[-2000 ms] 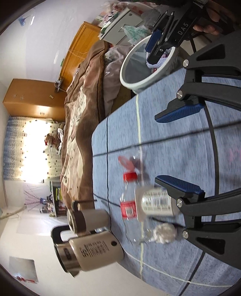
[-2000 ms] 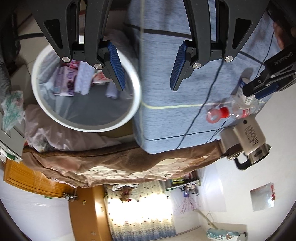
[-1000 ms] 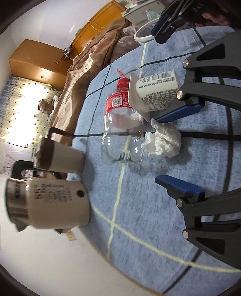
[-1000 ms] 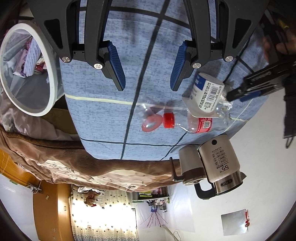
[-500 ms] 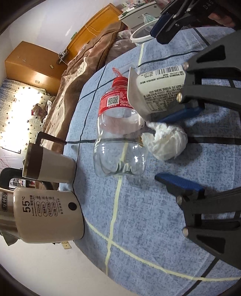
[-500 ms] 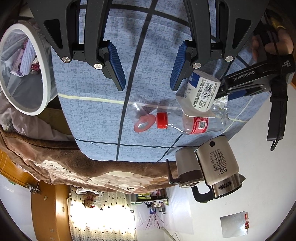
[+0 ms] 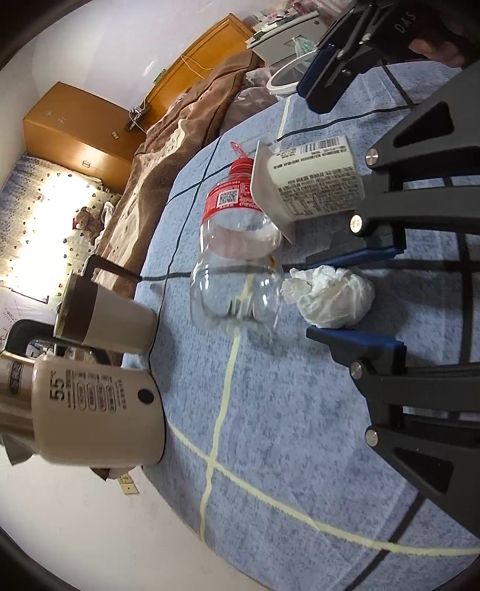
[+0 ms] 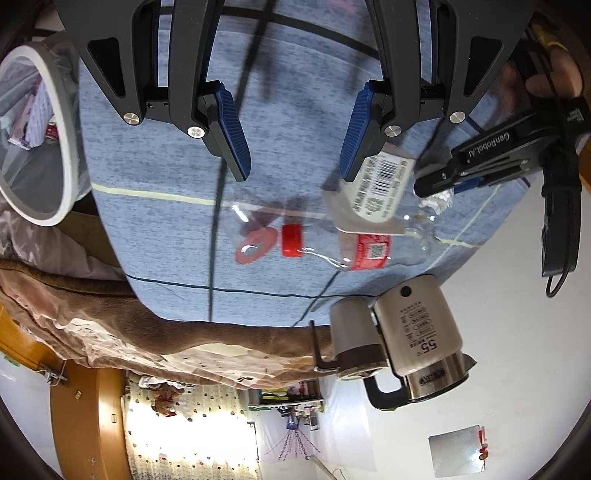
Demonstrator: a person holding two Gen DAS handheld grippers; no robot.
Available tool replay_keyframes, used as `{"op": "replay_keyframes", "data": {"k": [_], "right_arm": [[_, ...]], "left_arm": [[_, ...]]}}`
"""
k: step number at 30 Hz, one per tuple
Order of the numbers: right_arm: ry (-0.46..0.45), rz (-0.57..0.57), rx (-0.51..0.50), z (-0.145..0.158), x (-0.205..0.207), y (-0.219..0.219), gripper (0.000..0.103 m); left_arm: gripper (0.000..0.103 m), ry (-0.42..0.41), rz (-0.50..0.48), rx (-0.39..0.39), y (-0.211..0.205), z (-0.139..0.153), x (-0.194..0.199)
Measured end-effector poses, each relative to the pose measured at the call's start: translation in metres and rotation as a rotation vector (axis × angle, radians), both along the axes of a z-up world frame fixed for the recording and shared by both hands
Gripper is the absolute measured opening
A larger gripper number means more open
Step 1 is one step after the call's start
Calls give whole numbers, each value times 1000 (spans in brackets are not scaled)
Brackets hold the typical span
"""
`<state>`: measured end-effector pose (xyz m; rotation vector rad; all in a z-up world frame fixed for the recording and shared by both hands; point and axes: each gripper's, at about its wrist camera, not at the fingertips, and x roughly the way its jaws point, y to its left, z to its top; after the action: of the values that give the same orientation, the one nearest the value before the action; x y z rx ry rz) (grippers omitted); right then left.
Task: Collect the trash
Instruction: 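Grasp the crumpled tissue with the left gripper while the right grasps the white yogurt cup, then carry the tissue and yogurt cup over the white bin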
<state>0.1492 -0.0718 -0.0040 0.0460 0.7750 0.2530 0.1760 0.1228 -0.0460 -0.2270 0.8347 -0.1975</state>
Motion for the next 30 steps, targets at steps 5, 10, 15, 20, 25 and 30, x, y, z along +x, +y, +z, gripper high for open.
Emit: {"op": "replay_keyframes", "data": {"k": [5, 10, 15, 20, 25, 30], "right_arm": [[4, 37, 61, 1, 4, 13, 51], [6, 74, 39, -2, 8, 33, 57], [24, 74, 17, -9, 15, 45, 59], [52, 65, -9, -17, 26, 55, 59], [74, 53, -57, -25, 35, 64, 59], [100, 39, -65, -31, 38, 64, 59]], "left_arm": [[32, 3, 23, -4, 12, -1, -8], [32, -5, 35, 7, 20, -1, -13], [32, -16, 41, 21, 25, 0, -18], [32, -24, 45, 31, 28, 1, -22], [32, -28, 46, 30, 29, 2, -24], [32, -32, 44, 27, 28, 3, -25]]}}
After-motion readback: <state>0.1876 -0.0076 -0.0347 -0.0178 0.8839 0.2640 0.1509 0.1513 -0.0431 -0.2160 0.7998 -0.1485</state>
